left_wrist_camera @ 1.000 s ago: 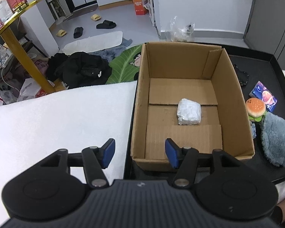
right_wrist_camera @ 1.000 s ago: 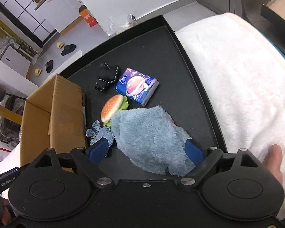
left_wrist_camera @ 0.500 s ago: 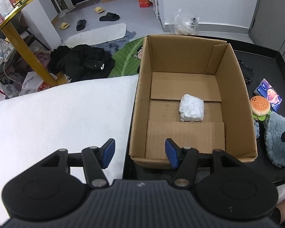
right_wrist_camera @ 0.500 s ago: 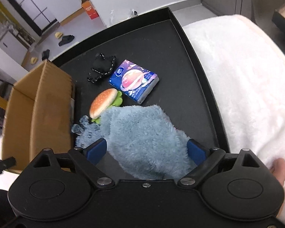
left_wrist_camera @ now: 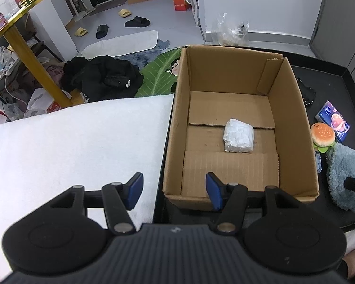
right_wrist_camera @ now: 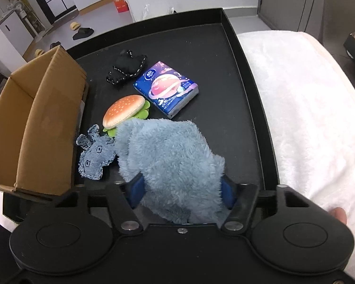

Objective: Organize soft objects
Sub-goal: 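Lower the right gripper onto the grey fluffy plush and close, then lift the grey plush into the box and open the right gripper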

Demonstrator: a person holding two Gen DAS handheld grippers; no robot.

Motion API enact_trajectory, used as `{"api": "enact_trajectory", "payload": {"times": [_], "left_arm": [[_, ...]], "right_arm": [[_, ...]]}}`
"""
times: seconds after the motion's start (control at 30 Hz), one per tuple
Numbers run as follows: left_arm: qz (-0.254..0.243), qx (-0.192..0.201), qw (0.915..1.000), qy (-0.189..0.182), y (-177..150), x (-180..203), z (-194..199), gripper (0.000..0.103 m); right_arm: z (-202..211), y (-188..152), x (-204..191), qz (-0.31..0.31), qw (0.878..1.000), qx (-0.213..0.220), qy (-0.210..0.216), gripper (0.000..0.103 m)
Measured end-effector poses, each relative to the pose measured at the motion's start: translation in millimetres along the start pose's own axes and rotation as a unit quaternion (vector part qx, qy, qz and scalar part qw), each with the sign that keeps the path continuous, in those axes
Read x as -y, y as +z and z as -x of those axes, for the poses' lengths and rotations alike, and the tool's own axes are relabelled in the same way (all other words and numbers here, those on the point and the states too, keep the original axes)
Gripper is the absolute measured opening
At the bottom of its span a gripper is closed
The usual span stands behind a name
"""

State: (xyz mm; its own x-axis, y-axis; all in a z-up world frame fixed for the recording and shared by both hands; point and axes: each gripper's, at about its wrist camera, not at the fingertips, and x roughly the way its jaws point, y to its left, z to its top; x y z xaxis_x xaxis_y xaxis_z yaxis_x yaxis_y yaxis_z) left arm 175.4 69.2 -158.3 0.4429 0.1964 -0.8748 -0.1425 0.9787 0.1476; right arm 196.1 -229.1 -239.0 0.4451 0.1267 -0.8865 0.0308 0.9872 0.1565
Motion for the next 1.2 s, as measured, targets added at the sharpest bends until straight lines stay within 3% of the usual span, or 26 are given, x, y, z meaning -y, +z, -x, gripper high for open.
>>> {"api": "enact_trajectory", "payload": {"times": [0.27,1.2], "left_arm": [[0.013,0.008,0.9998,-0.014,-2,-6,5,0.057],[0.046,0.018,0.9977,-0.047,-4,-20,7,0.057]], "right_arm": [[12,-3,1,-0.012,1.000,0.003,0.007,0.045],[68,39,-31,-0.012,0.995,0.090,0.048,0.046]]}}
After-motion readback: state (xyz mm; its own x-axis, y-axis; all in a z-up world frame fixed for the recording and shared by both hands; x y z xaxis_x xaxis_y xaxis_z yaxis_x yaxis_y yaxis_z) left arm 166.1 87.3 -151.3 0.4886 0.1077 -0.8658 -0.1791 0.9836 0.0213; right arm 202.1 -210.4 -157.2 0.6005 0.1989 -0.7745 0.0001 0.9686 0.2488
